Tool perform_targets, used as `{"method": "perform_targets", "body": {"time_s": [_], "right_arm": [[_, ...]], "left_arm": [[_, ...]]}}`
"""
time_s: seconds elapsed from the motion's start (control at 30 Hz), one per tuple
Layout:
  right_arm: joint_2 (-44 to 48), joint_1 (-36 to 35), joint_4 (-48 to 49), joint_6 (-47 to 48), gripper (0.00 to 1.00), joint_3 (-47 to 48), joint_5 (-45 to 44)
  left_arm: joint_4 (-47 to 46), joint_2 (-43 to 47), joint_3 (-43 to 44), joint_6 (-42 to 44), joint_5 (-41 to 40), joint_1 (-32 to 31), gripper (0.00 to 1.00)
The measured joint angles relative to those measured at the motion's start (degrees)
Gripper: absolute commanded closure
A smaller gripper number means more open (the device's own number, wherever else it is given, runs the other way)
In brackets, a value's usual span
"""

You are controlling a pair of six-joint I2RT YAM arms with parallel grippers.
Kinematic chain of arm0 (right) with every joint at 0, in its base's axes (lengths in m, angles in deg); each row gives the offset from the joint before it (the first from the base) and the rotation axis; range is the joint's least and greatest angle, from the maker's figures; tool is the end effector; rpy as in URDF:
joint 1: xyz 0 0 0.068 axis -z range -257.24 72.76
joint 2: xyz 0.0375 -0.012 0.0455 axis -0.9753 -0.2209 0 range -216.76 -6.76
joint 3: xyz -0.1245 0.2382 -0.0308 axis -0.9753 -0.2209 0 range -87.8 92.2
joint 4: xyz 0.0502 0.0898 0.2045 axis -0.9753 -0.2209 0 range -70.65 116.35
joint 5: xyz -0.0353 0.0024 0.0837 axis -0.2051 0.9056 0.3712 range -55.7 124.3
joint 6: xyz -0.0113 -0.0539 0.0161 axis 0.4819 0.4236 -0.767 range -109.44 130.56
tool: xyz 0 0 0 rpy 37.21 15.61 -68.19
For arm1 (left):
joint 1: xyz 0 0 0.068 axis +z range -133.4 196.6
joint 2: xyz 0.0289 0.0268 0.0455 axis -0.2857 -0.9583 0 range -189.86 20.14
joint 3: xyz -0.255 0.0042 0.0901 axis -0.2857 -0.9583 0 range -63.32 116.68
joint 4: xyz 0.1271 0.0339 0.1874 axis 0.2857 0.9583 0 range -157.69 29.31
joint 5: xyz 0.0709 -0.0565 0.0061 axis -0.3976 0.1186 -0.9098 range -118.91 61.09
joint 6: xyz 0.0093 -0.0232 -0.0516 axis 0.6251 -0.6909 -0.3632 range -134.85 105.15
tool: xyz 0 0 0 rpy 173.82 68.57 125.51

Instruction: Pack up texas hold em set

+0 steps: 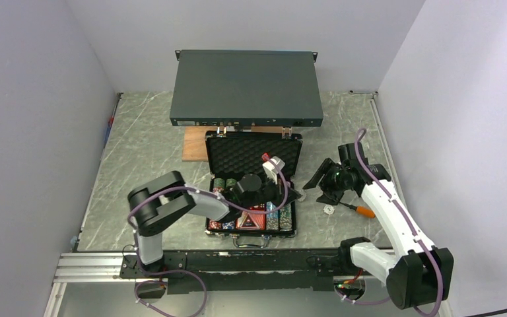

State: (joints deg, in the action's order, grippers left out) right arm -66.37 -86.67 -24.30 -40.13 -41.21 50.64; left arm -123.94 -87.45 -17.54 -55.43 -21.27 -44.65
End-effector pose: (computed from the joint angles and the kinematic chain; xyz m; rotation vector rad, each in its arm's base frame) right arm 0.1518 0.0368 0.2491 0.9008 2.6604 0.6777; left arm 0.1708 -0.3224 0.1949 0.4501 1.8321 -1.4054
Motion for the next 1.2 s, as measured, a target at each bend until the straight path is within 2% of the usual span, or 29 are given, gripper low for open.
{"method": "perform_targets", "body": {"time_s": [0.13, 0.27, 0.37, 0.57, 0.73, 1.03, 1.1, 1.2], "right_arm": [[1.6, 0.0, 1.29, 4.87, 0.11, -1.92, -2.1], [8.81, 0.0, 3.26, 9.55, 0.08, -4.44, -2.56], [12.2, 0.02, 4.44, 12.02, 0.08, -4.63, -2.58], [10.27, 0.02, 6.01, 12.35, 0.12, -5.6, -2.99], [11.56, 0.02, 6.05, 8.33, 0.12, -9.11, -5.88], [10.88, 0.15, 6.14, 6.58, 0.12, -9.31, -7.34], [10.88, 0.15, 6.14, 6.54, 0.12, -9.31, -7.37], [10.8, 0.17, 6.16, 6.51, 0.09, -9.31, -7.45]], "left_arm": [[8.28, 9.11, -3.85, 9.79, 0.57, -0.44, 1.0], [22.05, 21.14, -3.74, 24.15, 1.86, -4.26, 1.0], [29.9, 25.22, -2.51, 32.39, 2.62, -7.54, 1.0], [41.66, 23.61, -0.44, 41.64, 4.63, -8.5, 1.0], [45.11, 20.0, 0.66, 44.04, 5.55, -8.76, 1.0], [48.63, 15.63, 3.54, 46.18, 5.38, -9.49, 0.99], [49.18, 15.08, 4.26, 46.62, 5.25, -9.6, 0.89], [49.94, 14.43, 5.25, 46.82, 4.48, -9.66, 0.6]]}}
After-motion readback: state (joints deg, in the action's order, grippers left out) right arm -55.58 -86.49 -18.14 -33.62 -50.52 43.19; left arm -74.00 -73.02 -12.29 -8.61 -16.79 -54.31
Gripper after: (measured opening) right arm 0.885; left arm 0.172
